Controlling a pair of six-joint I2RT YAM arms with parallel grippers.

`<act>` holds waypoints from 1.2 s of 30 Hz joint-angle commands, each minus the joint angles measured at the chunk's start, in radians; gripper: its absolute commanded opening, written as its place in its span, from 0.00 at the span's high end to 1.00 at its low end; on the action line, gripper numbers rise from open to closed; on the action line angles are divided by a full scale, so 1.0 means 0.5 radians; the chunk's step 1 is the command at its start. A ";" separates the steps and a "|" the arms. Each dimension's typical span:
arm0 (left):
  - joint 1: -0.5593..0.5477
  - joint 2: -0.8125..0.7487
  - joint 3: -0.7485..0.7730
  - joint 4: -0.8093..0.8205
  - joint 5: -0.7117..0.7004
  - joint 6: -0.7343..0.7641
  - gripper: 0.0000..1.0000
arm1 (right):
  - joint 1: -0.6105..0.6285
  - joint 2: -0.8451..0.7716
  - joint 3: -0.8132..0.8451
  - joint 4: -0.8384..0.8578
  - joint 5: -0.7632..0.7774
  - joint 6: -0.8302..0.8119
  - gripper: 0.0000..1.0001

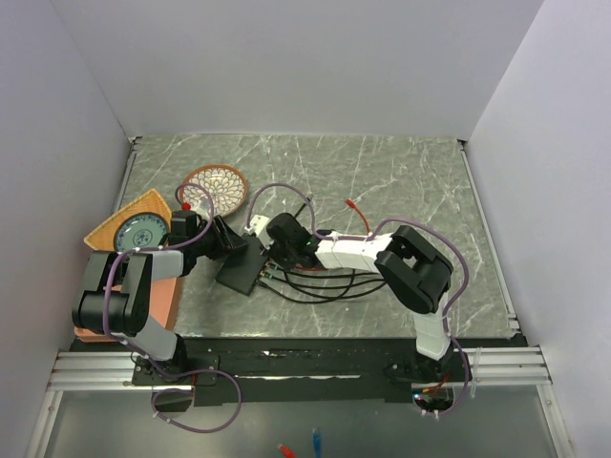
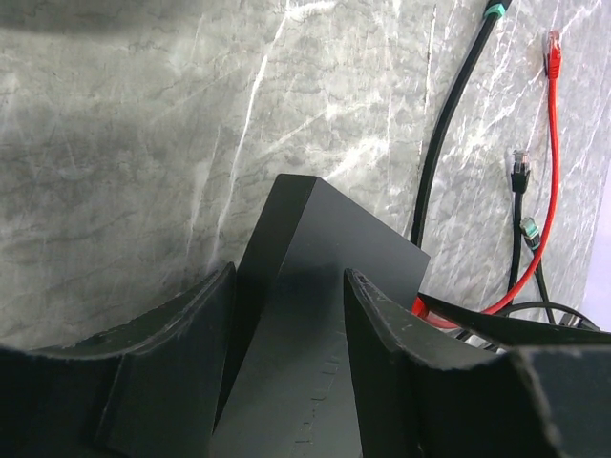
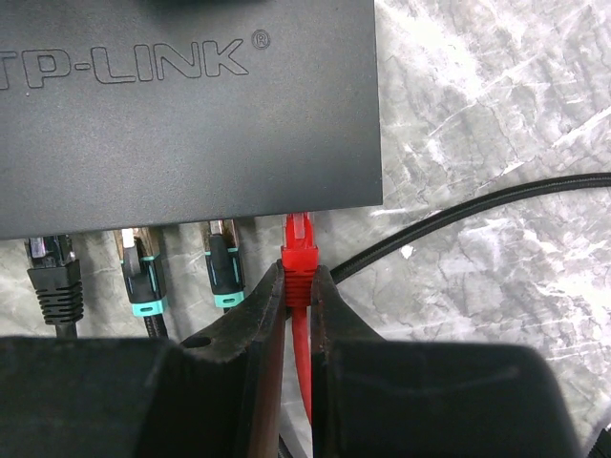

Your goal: Insert the plug into the switch port

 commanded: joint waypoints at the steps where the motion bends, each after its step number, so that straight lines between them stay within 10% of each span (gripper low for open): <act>1: -0.028 -0.008 -0.010 0.067 0.215 -0.025 0.48 | 0.012 -0.049 -0.069 0.289 -0.166 0.044 1.00; 36: -0.231 -0.100 -0.108 0.251 0.737 -0.252 0.52 | 0.009 -0.089 0.146 0.461 -0.393 -0.017 1.00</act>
